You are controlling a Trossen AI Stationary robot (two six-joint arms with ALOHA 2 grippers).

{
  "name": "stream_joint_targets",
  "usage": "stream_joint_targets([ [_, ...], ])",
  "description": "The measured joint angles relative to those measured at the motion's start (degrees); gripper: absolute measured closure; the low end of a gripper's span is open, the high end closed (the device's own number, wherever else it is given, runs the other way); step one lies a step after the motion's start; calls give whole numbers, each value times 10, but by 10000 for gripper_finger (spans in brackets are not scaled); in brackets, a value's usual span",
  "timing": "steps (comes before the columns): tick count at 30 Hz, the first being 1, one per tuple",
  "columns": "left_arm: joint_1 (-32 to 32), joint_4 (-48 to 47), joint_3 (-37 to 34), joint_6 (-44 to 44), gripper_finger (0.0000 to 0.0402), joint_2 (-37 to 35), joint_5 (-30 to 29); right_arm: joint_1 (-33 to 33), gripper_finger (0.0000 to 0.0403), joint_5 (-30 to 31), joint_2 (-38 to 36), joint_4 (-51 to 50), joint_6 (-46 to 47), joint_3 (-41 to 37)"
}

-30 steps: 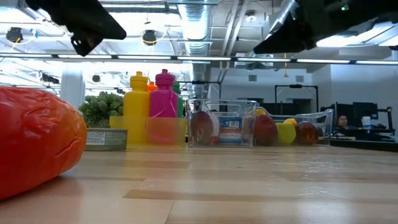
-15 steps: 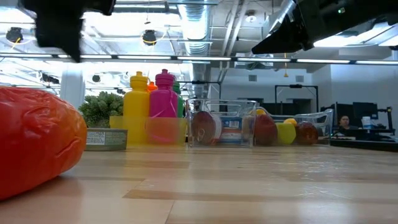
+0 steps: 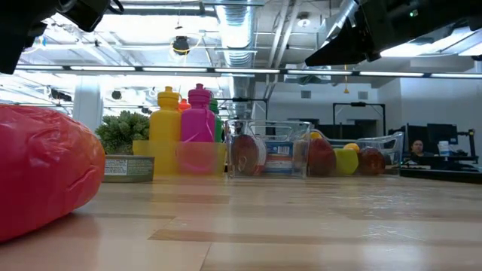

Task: Pick & Place Food Item
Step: Put the yellow mango into the right transparent bin

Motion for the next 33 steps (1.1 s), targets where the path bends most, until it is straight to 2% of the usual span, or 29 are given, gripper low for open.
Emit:
stream_joint_targets([
  [7, 0, -2, 0, 0, 322, 0, 6, 0, 400, 0, 0, -1, 0, 0],
  [12, 0, -2, 0, -1, 246, 0, 7, 0, 400, 0, 0, -1, 0, 0],
  [18, 0, -2, 0, -44, 147, 0, 8, 0, 400, -1, 0, -2, 16, 0],
  [22, 0, -2, 0, -38, 94, 0, 8, 1, 400, -1, 0, -2, 16, 0],
  [25, 0, -2, 0, 0, 69, 0, 8, 2, 400, -3, 0, -2, 16, 0],
  [27, -3, -2, 0, -5, 60, 0, 6, 2, 400, -7, 0, -2, 17, 0],
  [30, -13, 0, -17, -63, 55, 0, -25, 2, 400, -15, 0, -3, 17, 0],
  [33, -20, -2, -52, -131, 57, 0, -15, 2, 400, -16, 0, -3, 17, 0],
])
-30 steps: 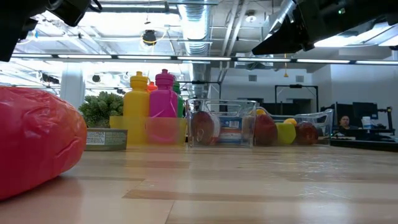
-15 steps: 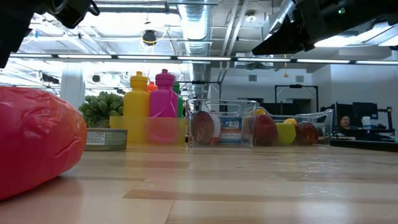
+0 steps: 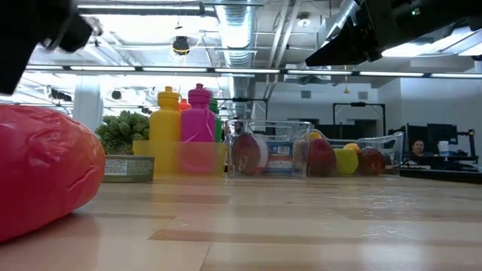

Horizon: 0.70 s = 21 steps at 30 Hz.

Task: Pick & Place Food Item
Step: Put the yellow mango into the right transparent bin

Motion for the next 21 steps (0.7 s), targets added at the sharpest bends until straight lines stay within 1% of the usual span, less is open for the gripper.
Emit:
stream_joint_targets([
  [2, -4, 9, -22, -26, 60, 0, 17, 0, 400, 0, 0, 0, 0, 0],
  [4, -7, 32, -42, -38, 63, 0, 20, 0, 400, 0, 0, 0, 0, 0],
  [10, -6, 123, -76, -29, 68, 0, 18, 0, 400, 0, 0, 0, 0, 0],
  [16, -6, 141, -107, -44, 68, 0, 16, 0, 400, 0, 0, -1, 5, 0],
  [18, -6, 173, -122, -45, 69, 0, 14, 0, 400, 0, 0, -2, 7, 0],
  [21, -6, 249, -152, -45, 69, 0, 0, 0, 400, 0, 0, -2, 7, 0],
])
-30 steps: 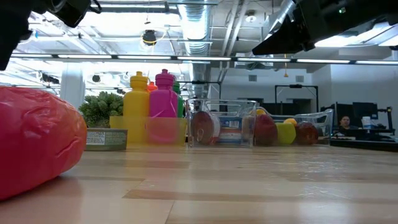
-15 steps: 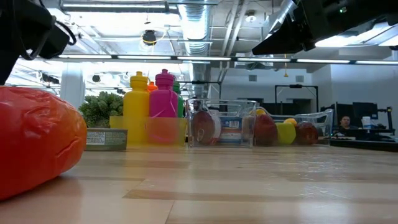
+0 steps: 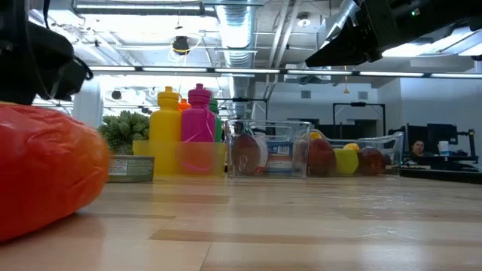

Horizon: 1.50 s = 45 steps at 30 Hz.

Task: Pick & Place Food Item
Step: Put the yellow mango into the right transparent bin

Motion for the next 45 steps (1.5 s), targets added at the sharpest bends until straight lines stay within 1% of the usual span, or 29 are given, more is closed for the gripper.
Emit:
stream_joint_targets([
  [4, 0, 79, -43, 0, 69, 0, 7, 0, 400, 0, 0, 0, 2, 0],
  [8, 0, 97, -67, -11, 83, -2, 35, 0, 400, 0, 0, 0, 2, 0],
  [11, 0, 98, -75, -8, 104, -3, 39, 0, 400, 0, 0, 0, 2, 0],
  [18, 0, 94, -78, 55, 174, -13, 34, 0, 400, 0, 0, 0, 2, 0],
  [20, 0, 91, -80, 73, 189, -25, 20, 0, 400, 0, 0, 0, 2, 0],
  [22, 0, 89, -81, 93, 195, -46, 2, 0, 400, 0, 0, 0, 2, 0],
  [26, 0, 94, -80, 124, 177, -103, -47, 0, 400, 0, 0, 1, 2, 0],
  [28, 3, 106, -80, 138, 166, -136, -82, -1, 400, 1, 0, 3, 2, 0],
  [30, 8, 132, -80, 164, 163, -169, -125, 0, 400, 1, 0, 7, 2, 0],
  [33, 16, 201, -80, 239, 174, -204, -201, -1, 400, 1, 0, 15, 1, 0],
  [37, 36, 329, -79, 411, 193, -222, -266, -6, 400, 1, 0, 25, 1, 0],
  [40, 53, 428, -79, 562, 192, -217, -286, -15, 400, 1, 0, 45, 2, 0],
  [43, 80, 523, -79, 702, 179, -198, -287, -23, 400, 1, 0, 65, 2, 0],
  [45, 98, 584, -79, 778, 174, -183, -287, -29, 400, 1, 0, 85, 2, 0],
])
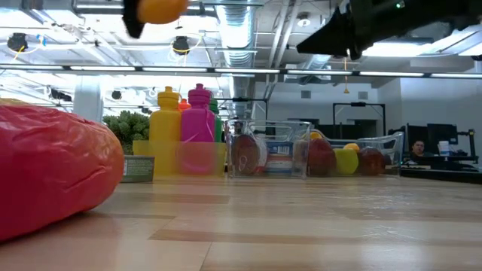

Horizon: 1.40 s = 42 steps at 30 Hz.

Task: Pick & Place Food Item
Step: Put the yellow mango into the right transparent bin

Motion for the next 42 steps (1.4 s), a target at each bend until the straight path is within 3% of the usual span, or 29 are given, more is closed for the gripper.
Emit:
stream_joint_targets([
  [5, 56, 114, 0, 126, 183, 50, 12, -13, 400, 0, 0, 47, 0, 0],
  [9, 106, 205, 0, 166, 187, 90, 95, -28, 400, -5, 0, 77, 5, 0],
  [12, 142, 246, 2, 167, 181, 114, 186, -46, 398, -65, 0, 87, 7, 0],
  [15, 165, 253, 10, 154, 176, 132, 229, -64, 384, -138, 0, 97, 33, 0],
  [20, 175, 255, 12, 153, 182, 145, 233, -74, 325, -165, 0, 100, 41, 0],
  [26, 175, 256, 12, 155, 180, 145, 225, -73, 218, -185, 5, 102, 57, 0],
  [31, 175, 252, 12, 155, 178, 145, 221, -70, 140, -220, 54, 127, 70, 22],
  [35, 175, 252, 12, 155, 182, 145, 221, -71, 114, -228, 118, 127, 67, 77],
  [42, 175, 251, 12, 155, 180, 145, 221, -76, 109, -240, 174, 85, 48, 176],
])
